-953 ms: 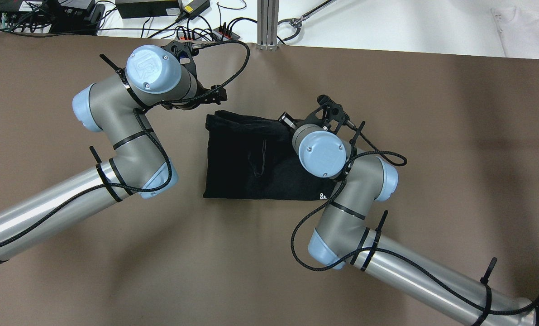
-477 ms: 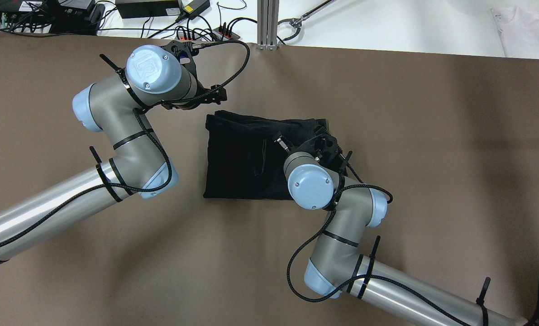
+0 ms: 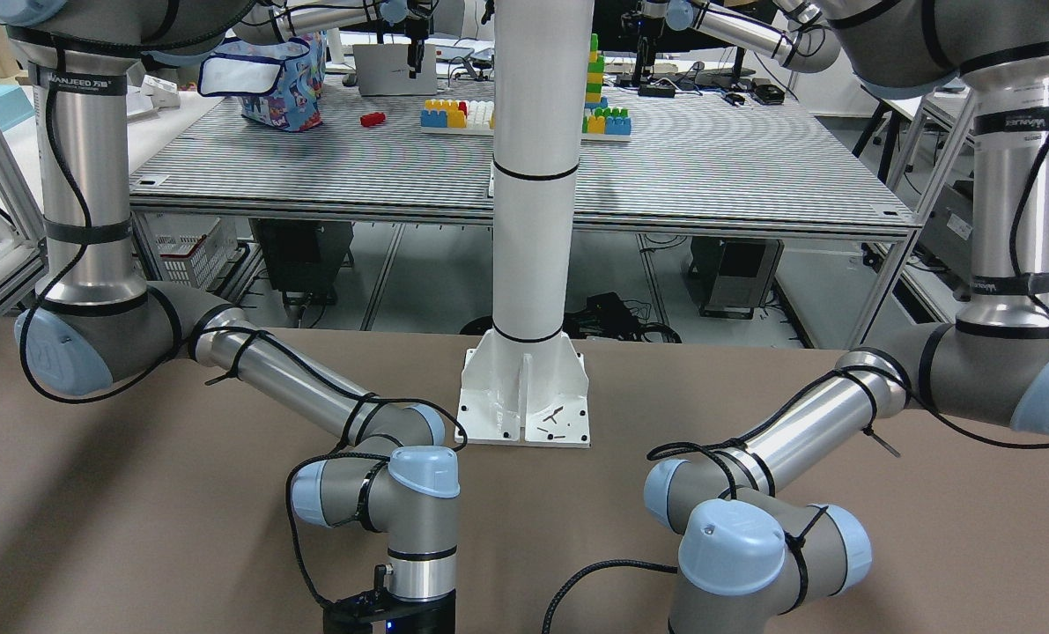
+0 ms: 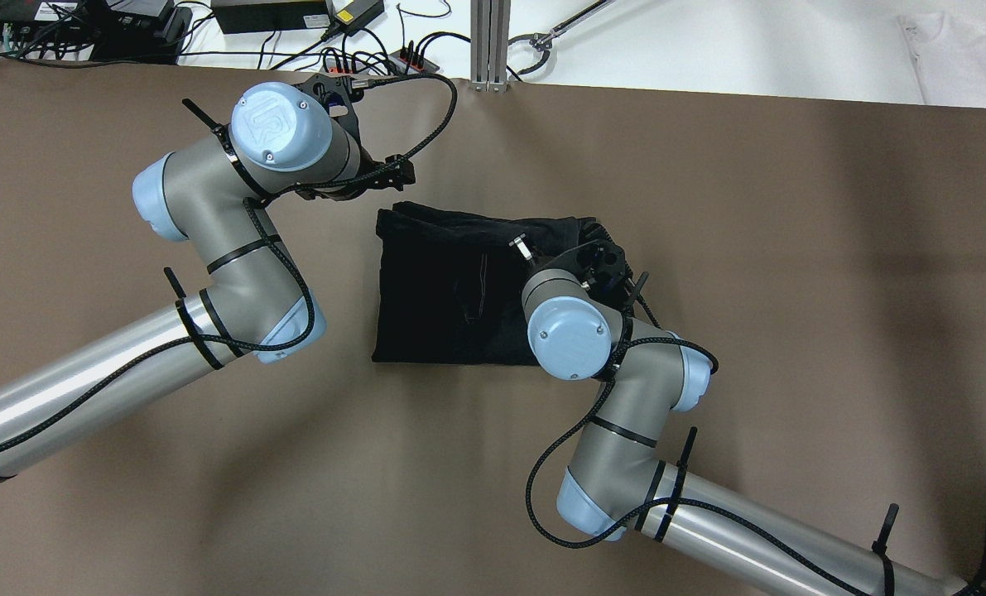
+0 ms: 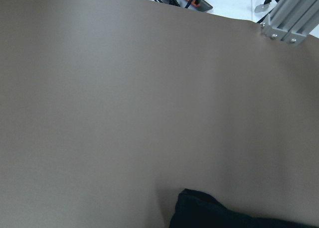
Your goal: Fold clothes
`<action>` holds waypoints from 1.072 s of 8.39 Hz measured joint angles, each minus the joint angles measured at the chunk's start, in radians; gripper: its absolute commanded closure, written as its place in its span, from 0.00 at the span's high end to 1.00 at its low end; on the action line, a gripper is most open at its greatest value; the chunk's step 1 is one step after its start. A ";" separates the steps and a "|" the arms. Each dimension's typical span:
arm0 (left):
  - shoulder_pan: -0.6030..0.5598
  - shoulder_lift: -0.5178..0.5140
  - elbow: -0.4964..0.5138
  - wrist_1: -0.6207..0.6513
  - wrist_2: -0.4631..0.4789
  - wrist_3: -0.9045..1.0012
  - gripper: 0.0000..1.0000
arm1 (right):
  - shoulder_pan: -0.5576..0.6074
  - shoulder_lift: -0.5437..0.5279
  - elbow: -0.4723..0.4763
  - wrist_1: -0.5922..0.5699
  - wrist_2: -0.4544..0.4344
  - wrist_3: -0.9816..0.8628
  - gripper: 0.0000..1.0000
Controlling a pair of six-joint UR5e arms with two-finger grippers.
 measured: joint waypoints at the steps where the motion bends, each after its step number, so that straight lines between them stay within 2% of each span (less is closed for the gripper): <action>1: 0.000 0.000 0.000 0.000 0.000 0.001 1.00 | 0.001 0.000 0.000 0.000 -0.018 0.004 0.75; 7: 0.000 -0.001 0.002 0.002 -0.001 0.001 1.00 | -0.012 0.008 -0.025 -0.002 -0.039 0.110 0.72; 8: 0.000 -0.002 0.002 0.002 -0.001 0.001 1.00 | -0.015 0.011 -0.035 -0.002 -0.047 0.125 0.62; 9: 0.000 -0.001 0.003 0.002 -0.001 0.001 1.00 | -0.016 0.014 -0.042 -0.002 -0.052 0.131 0.40</action>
